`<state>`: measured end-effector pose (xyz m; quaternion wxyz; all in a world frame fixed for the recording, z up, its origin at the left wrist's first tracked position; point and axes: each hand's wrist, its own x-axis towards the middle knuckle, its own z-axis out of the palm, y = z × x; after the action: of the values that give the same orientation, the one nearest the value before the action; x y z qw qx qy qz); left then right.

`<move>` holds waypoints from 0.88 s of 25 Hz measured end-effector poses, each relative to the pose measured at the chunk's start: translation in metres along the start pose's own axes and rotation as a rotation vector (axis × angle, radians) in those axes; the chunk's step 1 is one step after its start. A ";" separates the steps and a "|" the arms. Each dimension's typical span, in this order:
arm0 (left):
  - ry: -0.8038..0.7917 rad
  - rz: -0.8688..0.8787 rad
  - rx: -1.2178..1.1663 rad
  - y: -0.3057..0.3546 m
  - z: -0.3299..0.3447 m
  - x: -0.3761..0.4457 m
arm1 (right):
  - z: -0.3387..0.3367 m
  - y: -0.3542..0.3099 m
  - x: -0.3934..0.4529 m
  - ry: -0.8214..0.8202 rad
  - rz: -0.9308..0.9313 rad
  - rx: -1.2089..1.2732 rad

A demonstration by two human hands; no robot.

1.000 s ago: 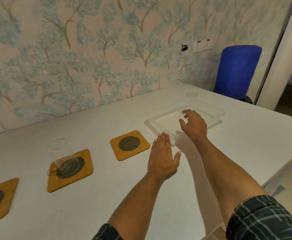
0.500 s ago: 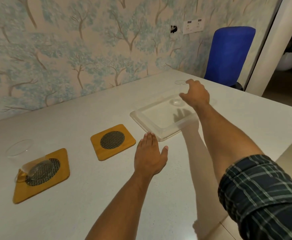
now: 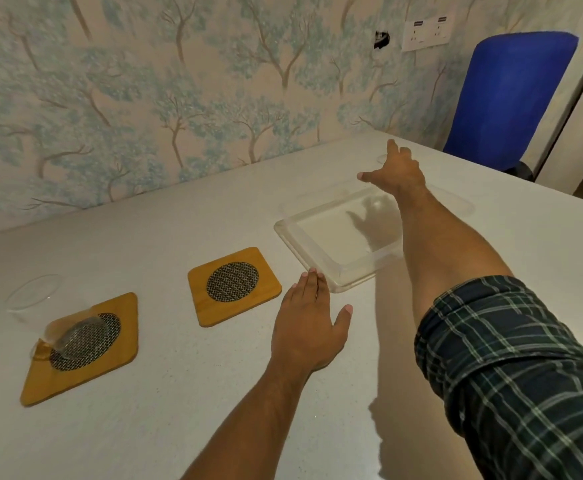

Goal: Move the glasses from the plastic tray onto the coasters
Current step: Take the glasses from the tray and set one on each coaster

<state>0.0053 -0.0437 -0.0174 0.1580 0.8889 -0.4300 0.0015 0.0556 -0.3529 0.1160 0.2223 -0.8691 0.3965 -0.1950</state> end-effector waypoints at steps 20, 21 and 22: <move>-0.015 -0.015 -0.025 0.003 -0.001 -0.002 | 0.027 0.022 0.001 0.128 0.202 0.237; -0.014 -0.018 -0.029 0.003 -0.001 -0.002 | 0.027 0.022 0.000 0.118 0.194 0.244; -0.013 -0.022 -0.033 0.004 0.000 -0.003 | 0.026 0.021 -0.002 0.108 0.188 0.249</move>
<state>0.0007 -0.0437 -0.0163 0.1697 0.8908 -0.4213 -0.0127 0.0548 -0.3578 0.0826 0.3242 -0.7822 0.4600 -0.2674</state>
